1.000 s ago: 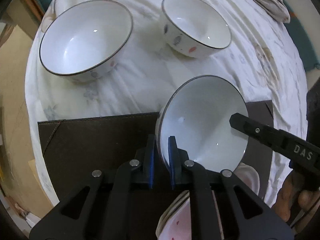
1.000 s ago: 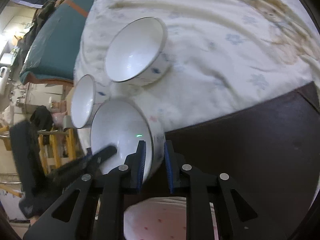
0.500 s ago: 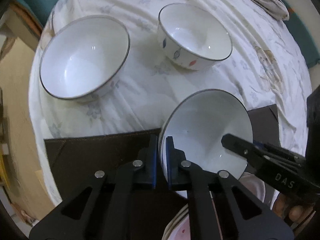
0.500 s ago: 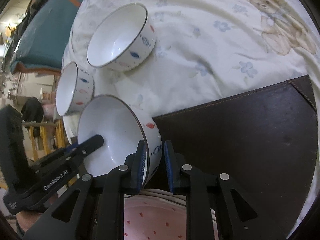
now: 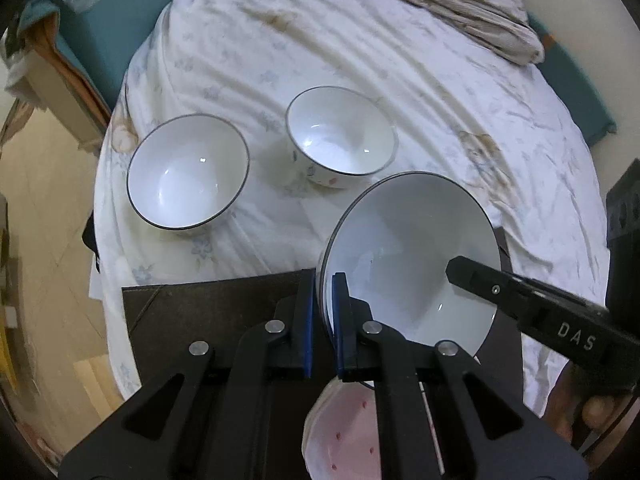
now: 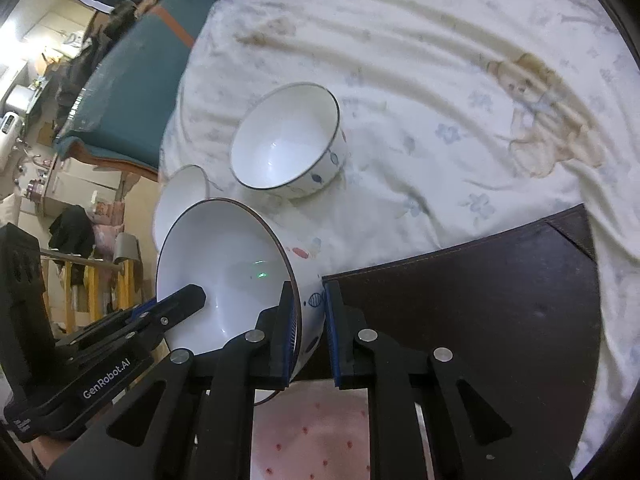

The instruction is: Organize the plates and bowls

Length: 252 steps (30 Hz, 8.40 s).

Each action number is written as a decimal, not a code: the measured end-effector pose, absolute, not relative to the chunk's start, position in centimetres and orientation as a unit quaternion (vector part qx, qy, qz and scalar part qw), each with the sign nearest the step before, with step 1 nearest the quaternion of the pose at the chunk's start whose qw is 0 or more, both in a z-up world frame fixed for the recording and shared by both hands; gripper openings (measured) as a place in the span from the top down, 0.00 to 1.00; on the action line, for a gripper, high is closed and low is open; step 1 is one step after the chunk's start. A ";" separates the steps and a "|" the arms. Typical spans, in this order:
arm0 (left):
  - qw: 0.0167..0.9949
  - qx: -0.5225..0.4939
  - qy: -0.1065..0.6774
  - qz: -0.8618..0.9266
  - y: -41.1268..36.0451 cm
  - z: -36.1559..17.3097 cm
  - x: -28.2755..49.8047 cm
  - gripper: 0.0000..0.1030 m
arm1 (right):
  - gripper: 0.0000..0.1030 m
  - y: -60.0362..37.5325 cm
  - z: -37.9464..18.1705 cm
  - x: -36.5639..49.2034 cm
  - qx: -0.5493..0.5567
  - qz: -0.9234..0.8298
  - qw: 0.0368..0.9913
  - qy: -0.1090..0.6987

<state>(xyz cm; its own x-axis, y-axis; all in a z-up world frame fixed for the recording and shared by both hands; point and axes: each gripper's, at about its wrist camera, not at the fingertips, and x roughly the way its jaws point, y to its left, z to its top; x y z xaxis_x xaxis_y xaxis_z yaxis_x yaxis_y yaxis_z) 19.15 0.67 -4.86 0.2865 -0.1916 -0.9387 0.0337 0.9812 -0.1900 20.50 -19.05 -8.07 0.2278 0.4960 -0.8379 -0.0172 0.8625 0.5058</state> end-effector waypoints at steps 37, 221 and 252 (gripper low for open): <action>0.742 -0.006 0.657 -0.132 -5.7 -7.9 6.8 0.94 | 0.85 -24.9 -8.9 3.8 0.181 0.149 0.732 0.640; 0.756 -0.075 0.649 -0.037 -1.0 -12.7 24.9 0.87 | 0.84 -20.8 -14.6 24.8 0.224 0.160 0.733 0.622; 0.795 -0.038 0.590 -0.137 -3.9 -0.8 12.1 0.86 | 0.85 -24.5 -2.2 12.0 0.229 0.176 0.783 0.551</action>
